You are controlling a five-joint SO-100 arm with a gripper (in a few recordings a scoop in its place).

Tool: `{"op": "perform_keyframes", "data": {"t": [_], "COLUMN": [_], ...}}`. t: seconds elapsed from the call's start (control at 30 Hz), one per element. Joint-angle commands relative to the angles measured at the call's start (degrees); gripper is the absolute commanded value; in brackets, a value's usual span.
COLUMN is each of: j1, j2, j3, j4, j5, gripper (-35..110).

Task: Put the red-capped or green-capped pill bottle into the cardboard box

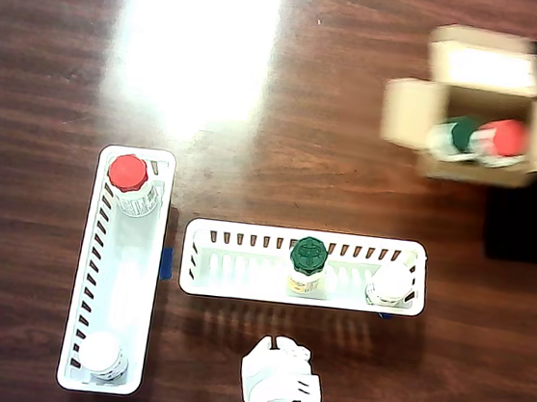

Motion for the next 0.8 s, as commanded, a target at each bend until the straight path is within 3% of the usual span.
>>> {"op": "perform_keyframes", "data": {"t": [0.0,0.17,0.5,0.77], "j1": [-3.7,-1.9,-1.3,-1.3], "j2": [4.7,4.7,4.7,4.7], "j3": [0.0,0.0,0.0,0.0], "j4": [2.1,2.1,2.1,2.1], "j5": [8.3,7.6,-20.7,-33.0], "gripper": [1,1,1,1]}}
